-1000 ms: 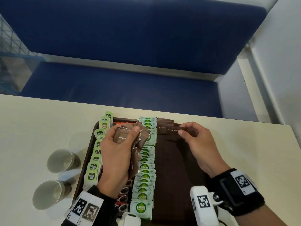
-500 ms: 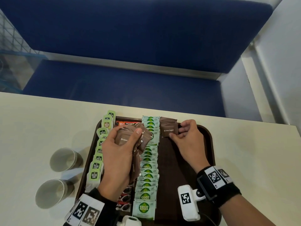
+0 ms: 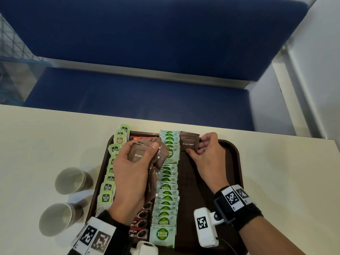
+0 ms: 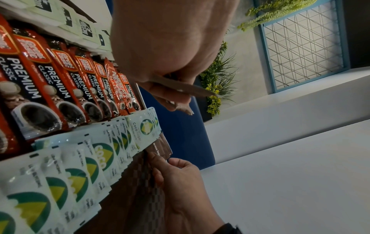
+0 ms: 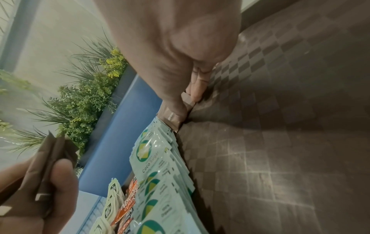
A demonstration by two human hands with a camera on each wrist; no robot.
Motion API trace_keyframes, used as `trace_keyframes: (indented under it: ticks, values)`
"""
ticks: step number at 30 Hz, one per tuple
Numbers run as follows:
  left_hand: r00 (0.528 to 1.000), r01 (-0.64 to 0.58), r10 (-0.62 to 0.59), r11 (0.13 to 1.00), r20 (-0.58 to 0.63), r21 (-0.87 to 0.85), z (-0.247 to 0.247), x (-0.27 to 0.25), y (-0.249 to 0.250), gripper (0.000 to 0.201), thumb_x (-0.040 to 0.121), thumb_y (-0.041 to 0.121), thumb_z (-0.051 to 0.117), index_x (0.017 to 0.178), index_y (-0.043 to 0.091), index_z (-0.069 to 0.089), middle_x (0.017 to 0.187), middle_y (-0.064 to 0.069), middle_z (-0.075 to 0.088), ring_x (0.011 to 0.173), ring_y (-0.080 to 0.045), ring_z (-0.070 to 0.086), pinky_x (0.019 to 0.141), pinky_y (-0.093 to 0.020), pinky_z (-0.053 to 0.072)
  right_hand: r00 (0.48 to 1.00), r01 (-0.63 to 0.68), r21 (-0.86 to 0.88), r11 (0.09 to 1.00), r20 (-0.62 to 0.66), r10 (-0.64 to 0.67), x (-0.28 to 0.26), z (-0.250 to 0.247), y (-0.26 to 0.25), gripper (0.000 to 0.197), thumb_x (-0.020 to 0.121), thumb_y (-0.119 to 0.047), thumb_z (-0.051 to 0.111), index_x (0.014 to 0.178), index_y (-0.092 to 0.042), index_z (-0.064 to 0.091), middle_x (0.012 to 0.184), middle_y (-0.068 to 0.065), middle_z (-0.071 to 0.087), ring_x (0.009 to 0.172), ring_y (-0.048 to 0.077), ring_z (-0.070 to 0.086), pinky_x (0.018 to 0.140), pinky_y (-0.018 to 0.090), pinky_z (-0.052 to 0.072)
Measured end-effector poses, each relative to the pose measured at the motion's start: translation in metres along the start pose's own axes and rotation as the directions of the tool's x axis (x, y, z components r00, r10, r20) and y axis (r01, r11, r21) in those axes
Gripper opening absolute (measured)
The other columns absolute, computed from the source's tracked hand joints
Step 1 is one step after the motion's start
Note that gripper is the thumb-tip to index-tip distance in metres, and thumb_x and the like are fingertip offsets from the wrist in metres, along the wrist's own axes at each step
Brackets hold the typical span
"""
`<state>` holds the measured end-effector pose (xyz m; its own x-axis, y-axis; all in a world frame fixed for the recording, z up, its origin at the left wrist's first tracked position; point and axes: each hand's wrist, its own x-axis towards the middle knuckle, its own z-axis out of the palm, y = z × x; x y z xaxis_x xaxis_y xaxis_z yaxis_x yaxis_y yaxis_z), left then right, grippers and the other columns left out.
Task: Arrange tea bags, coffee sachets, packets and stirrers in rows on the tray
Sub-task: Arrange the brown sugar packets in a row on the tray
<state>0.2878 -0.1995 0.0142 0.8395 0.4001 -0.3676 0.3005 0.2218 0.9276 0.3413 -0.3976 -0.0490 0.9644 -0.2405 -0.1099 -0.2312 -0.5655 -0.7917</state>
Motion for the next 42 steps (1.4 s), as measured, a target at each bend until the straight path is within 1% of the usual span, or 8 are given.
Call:
trace_keyframes:
  ticks: [4,8,13,18,20,29,34,42]
  values:
    - [1.000,-0.007,0.007,1.000,0.003,0.024,0.002,-0.001,0.000,0.029,0.087,0.027,0.088,0.112,0.021,0.075,0.099,-0.004,0.081,0.082,-0.026,0.079,0.070,-0.045,0.066,1.000,-0.009,-0.028,1.000,0.018,0.010,0.001,0.000,-0.001,0.056,0.079,-0.024,0.095,0.113,-0.024,0.050,0.094,-0.007,0.063,0.078,0.007,0.062,0.065,0.010,0.047]
    - [1.000,-0.012,0.012,0.999,0.001,0.030,0.004,-0.001,0.000,0.026,0.088,0.026,0.087,0.110,0.019,0.076,0.095,-0.006,0.080,0.071,-0.022,0.074,0.060,-0.039,0.065,0.998,-0.044,-0.025,0.999,0.049,0.046,0.000,-0.004,-0.005,0.059,0.078,-0.029,0.096,0.115,-0.025,0.050,0.100,-0.006,0.062,0.081,0.008,0.063,0.066,0.012,0.046]
    - [1.000,0.000,0.000,1.000,0.028,0.021,0.011,-0.002,0.000,0.018,0.090,0.026,0.087,0.104,0.023,0.076,0.088,-0.002,0.080,0.066,-0.019,0.071,0.058,-0.038,0.062,0.997,-0.003,0.109,0.994,-0.073,0.011,-0.020,-0.029,-0.034,0.041,0.085,-0.042,0.088,0.109,-0.025,0.059,0.103,-0.009,0.064,0.084,0.009,0.064,0.074,0.018,0.054]
    - [0.998,-0.032,0.033,0.999,0.058,-0.022,0.027,-0.007,0.002,0.022,0.091,0.020,0.086,0.110,0.015,0.076,0.096,-0.007,0.082,0.081,-0.022,0.079,0.070,-0.035,0.065,0.920,-0.255,0.376,0.891,0.377,0.105,-0.054,-0.039,-0.067,0.038,0.079,-0.040,0.093,0.105,-0.021,0.072,0.098,-0.002,0.079,0.093,0.014,0.076,0.081,0.028,0.063]
    - [0.998,-0.037,0.039,0.999,0.054,-0.040,0.033,-0.008,0.003,0.023,0.091,0.018,0.086,0.111,0.012,0.076,0.100,-0.009,0.082,0.092,-0.027,0.081,0.080,-0.039,0.067,0.902,-0.294,0.395,0.870,0.416,0.116,-0.056,-0.038,-0.067,0.029,0.083,-0.025,0.091,0.106,-0.017,0.076,0.100,0.002,0.081,0.097,0.019,0.078,0.082,0.031,0.064]
    - [0.998,-0.061,0.061,0.997,-0.004,-0.051,0.027,-0.003,0.004,0.026,0.089,0.020,0.087,0.112,0.015,0.075,0.100,-0.006,0.082,0.087,-0.027,0.079,0.081,-0.045,0.064,0.916,-0.334,0.526,0.782,0.378,0.137,-0.048,-0.064,-0.057,0.021,0.101,-0.008,0.071,0.120,-0.014,0.072,0.110,0.003,0.081,0.101,0.023,0.079,0.089,0.037,0.065]
    - [0.999,-0.043,0.043,0.999,-0.029,-0.007,0.019,-0.001,0.003,0.027,0.086,0.028,0.090,0.107,0.021,0.076,0.098,-0.009,0.080,0.076,-0.030,0.070,0.077,-0.057,0.064,0.967,-0.248,0.382,0.891,0.155,0.203,-0.026,-0.059,-0.027,0.011,0.097,-0.022,0.078,0.106,-0.027,0.080,0.109,-0.009,0.080,0.110,0.014,0.072,0.101,0.038,0.058]
    - [0.999,-0.030,0.031,0.999,-0.030,0.030,0.011,0.000,0.000,0.028,0.085,0.030,0.090,0.108,0.024,0.075,0.101,-0.008,0.080,0.082,-0.032,0.073,0.082,-0.063,0.064,0.972,-0.193,0.149,0.970,0.166,0.168,-0.012,-0.040,0.001,0.010,0.093,-0.023,0.082,0.096,-0.027,0.074,0.093,-0.012,0.078,0.084,-0.002,0.068,0.076,0.020,0.046]
